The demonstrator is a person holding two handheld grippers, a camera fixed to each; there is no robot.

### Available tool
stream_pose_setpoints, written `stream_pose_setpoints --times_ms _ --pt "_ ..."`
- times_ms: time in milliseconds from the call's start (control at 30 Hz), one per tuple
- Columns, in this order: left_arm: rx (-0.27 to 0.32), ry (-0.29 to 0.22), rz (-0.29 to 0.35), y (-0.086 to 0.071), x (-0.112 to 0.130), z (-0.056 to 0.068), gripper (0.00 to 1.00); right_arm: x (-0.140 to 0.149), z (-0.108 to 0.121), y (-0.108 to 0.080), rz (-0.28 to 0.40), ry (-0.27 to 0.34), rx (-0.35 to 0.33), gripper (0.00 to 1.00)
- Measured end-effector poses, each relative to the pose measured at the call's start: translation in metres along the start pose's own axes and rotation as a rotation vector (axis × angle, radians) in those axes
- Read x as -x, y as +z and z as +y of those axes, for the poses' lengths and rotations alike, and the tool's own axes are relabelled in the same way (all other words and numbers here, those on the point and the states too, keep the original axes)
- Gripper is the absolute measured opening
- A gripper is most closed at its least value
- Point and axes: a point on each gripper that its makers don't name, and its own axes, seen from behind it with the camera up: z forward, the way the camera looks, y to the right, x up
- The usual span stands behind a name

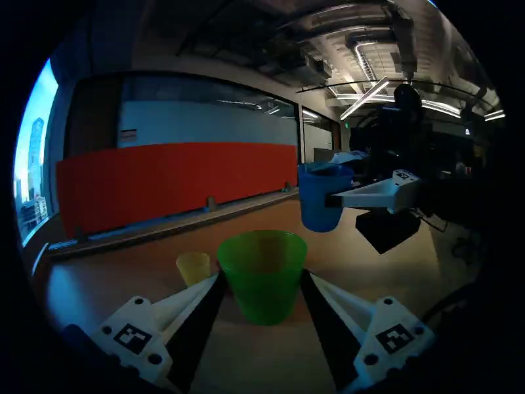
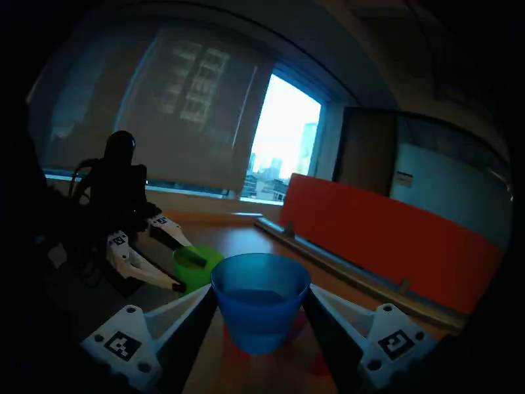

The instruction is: Pour water

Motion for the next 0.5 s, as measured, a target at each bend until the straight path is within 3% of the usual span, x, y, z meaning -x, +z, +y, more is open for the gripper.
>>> stream_pose_setpoints --times_ms 500 --pt "0.024 -0.005 0.004 0.002 0.007 0.006 0.81 -0.01 0.001 0.013 -0.02 -0.089 -0.036 0.89"
